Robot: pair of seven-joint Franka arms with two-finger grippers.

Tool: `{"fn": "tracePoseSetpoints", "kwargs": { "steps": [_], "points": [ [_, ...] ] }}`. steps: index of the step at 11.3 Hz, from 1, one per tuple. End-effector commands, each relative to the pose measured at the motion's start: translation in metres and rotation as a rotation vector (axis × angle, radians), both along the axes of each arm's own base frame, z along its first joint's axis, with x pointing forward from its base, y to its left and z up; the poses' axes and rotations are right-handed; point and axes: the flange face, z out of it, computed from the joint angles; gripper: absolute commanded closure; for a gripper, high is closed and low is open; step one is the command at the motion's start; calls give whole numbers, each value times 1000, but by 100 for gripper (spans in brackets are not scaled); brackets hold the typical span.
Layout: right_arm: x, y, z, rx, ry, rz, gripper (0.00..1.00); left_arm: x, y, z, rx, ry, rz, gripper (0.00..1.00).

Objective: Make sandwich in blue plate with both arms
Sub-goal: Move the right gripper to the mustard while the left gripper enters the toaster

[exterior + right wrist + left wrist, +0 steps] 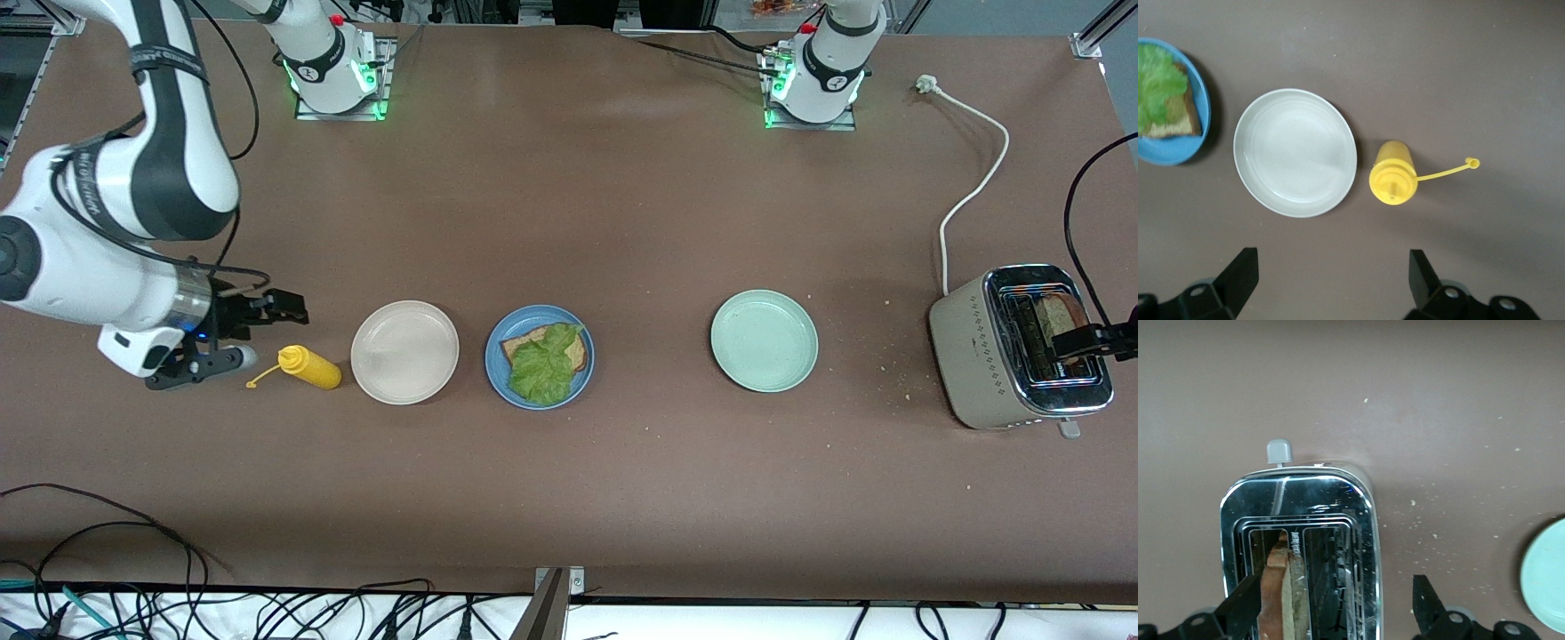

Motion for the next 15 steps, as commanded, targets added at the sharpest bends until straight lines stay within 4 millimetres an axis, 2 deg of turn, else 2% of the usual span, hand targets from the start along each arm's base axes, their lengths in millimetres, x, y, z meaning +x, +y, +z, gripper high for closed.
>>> {"fn": "tracePoseSetpoints", "kwargs": {
  "steps": [1,2,3,6,9,13,15],
  "points": [
    [-10,-33,5,62,-38,239,0,5,5,-20,38,26,-31,0],
    [-9,-43,1,71,-42,285,0,7,7,-32,31,39,-29,0],
    [-9,-61,-5,93,-39,349,0,5,17,-42,25,49,-15,0],
    [-3,-109,-40,254,-81,538,0,8,27,-59,22,38,-6,0],
    [4,-151,-88,408,-154,649,0,8,27,-66,16,47,-2,0],
    [14,-178,-139,541,-271,768,0,7,27,-70,14,59,-3,1],
    [19,-205,-177,613,-335,828,0,-1,39,-70,34,94,3,0]
  ]
}}
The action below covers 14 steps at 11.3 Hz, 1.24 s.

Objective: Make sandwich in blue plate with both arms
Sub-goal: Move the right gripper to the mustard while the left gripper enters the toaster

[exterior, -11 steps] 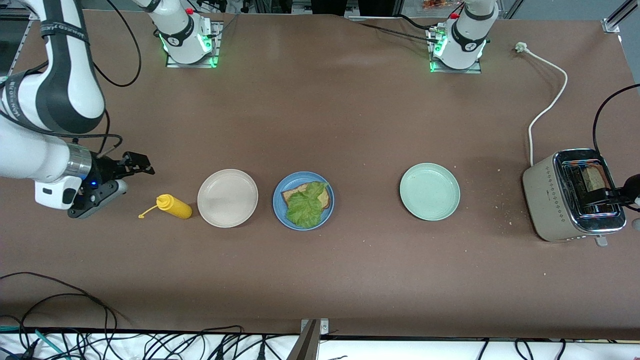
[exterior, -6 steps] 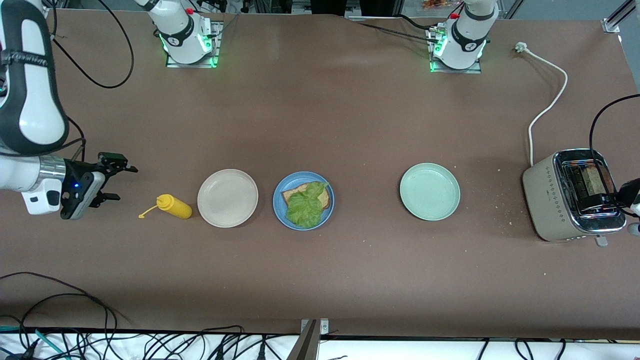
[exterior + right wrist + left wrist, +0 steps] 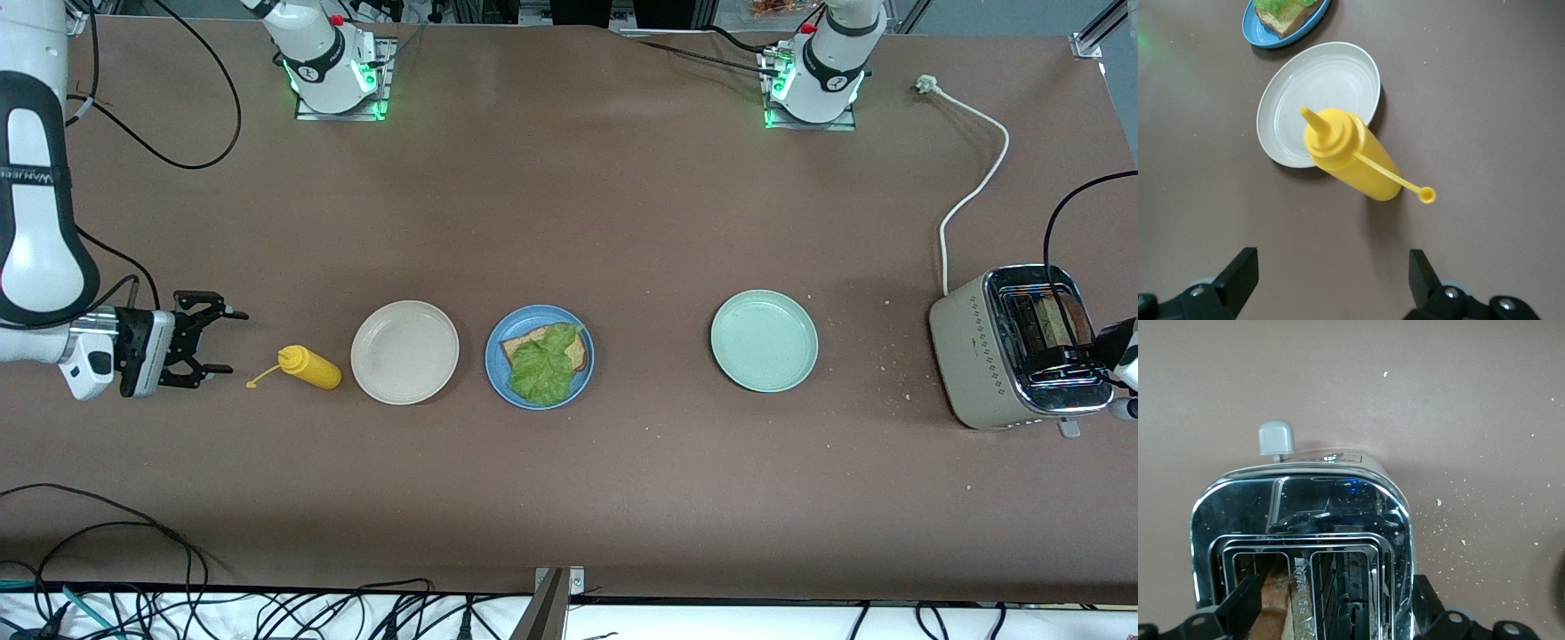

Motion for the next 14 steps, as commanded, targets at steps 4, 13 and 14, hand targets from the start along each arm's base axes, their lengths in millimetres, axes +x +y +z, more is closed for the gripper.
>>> {"fn": "tracePoseSetpoints", "kwargs": {
  "steps": [4,13,14],
  "points": [
    [3,-41,-103,258,-145,111,0,-22,16,8,53,134,-10,0],
    [23,33,-134,376,-258,139,0,-38,8,29,39,228,-11,100],
    [23,33,-137,370,-265,143,0,-35,6,47,46,201,-26,100]
  ]
}}
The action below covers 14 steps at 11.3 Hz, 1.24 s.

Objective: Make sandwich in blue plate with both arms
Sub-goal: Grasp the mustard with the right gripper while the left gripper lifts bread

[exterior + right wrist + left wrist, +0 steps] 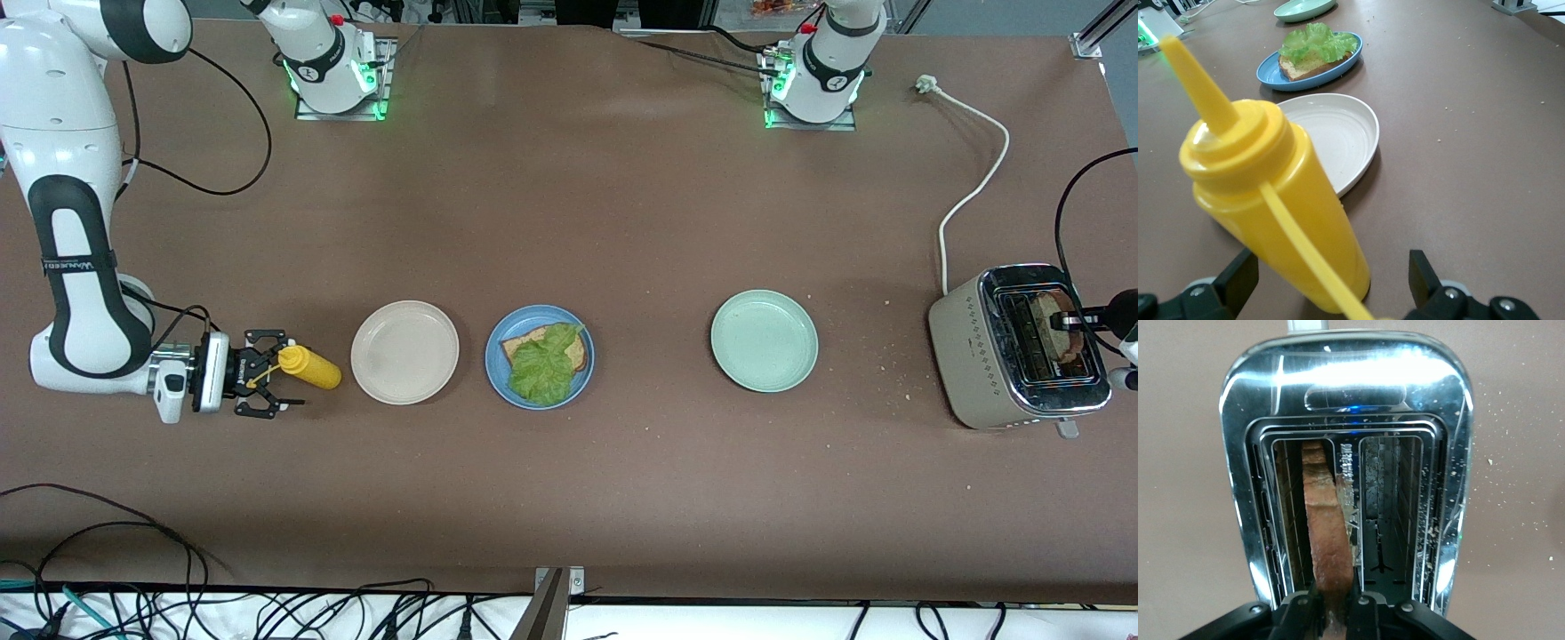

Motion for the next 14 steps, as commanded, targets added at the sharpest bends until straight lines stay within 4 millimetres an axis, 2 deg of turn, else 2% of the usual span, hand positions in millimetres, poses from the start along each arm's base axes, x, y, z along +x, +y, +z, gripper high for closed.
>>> {"fn": "tracePoseSetpoints", "kwargs": {
  "steps": [1,5,7,8,9,10,11,12,13,14],
  "points": [
    [5,0,-6,7,-45,3,0,-3,-13,49,18,-23,-69,100],
    [7,12,-23,29,-69,-9,0,-6,-27,101,12,-74,-144,100],
    [6,17,-25,29,-67,-2,0,-7,-45,126,-4,-58,-160,100],
    [5,18,-29,30,-63,-2,4,-7,-58,135,-18,-45,-176,100],
    [4,17,-36,28,-66,3,15,-8,-69,142,-27,-31,-185,100],
    [5,16,-36,20,-91,7,37,-11,-80,155,-29,-32,-196,100],
    [5,15,-36,15,-96,6,62,-13,-93,166,-39,-44,-210,100],
    [5,15,-36,12,-97,5,81,-19,-101,178,-65,-58,-196,100],
    [6,13,-34,7,-100,9,93,-22,-111,183,-103,-59,-147,100],
    [9,13,-29,0,-104,9,100,-24,-121,185,-125,-53,-89,100]
  ]
}}
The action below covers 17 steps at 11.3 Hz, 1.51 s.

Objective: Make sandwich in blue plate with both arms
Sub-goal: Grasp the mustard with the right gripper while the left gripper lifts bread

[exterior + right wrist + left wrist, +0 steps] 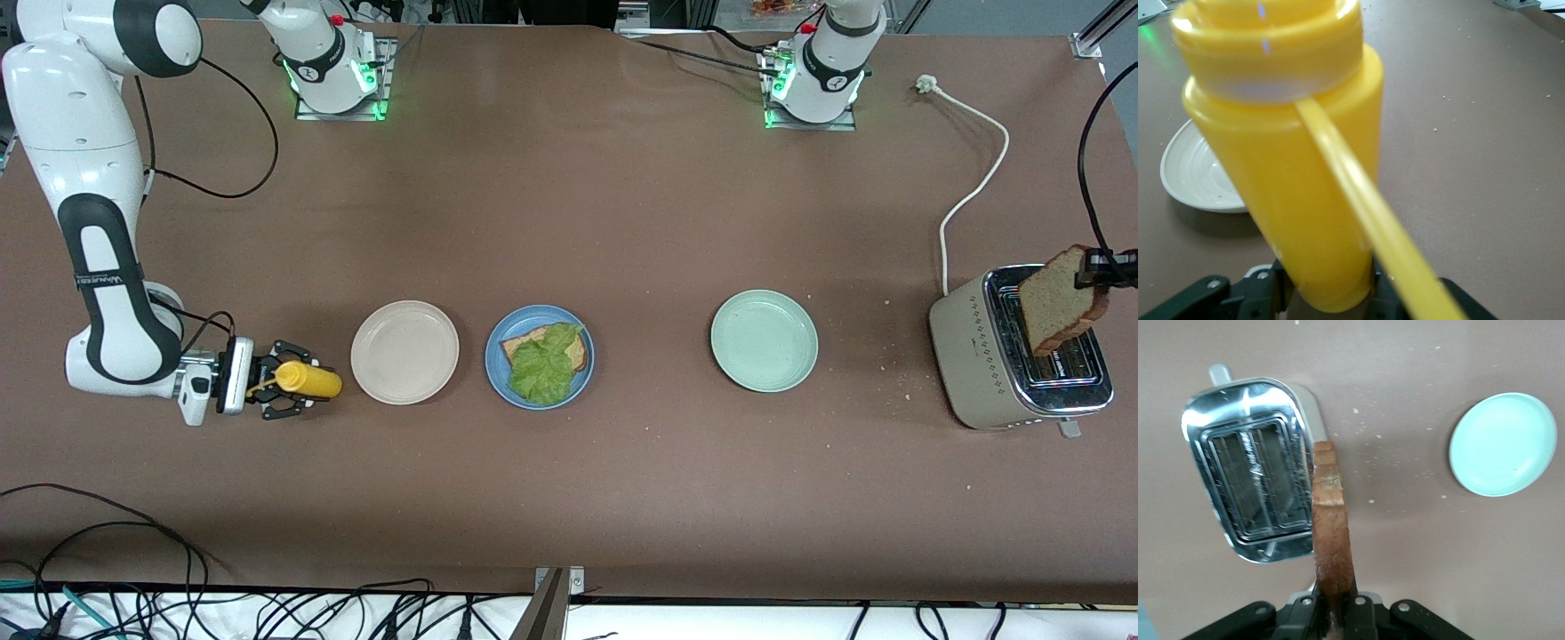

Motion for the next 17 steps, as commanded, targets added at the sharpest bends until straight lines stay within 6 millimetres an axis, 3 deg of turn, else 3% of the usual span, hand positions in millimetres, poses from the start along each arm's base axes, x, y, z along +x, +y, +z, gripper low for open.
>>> {"fn": "tracePoseSetpoints", "kwargs": {
  "steps": [1,4,6,9,13,17],
  "points": [
    [11,3,11,-10,-30,7,100,-11,-43,21,-62,23,108,100],
    [22,23,73,-205,65,12,100,-10,-98,24,-50,37,174,100],
    [23,39,96,-330,140,-7,100,-11,-134,26,-42,40,211,100],
    [25,67,130,-495,206,-62,100,-13,-164,27,-51,43,216,100],
    [18,146,157,-749,278,-155,100,-9,-170,18,-60,55,215,100],
    [0,231,175,-1007,233,-240,100,-8,-166,15,-62,60,212,100]
  ]
}}
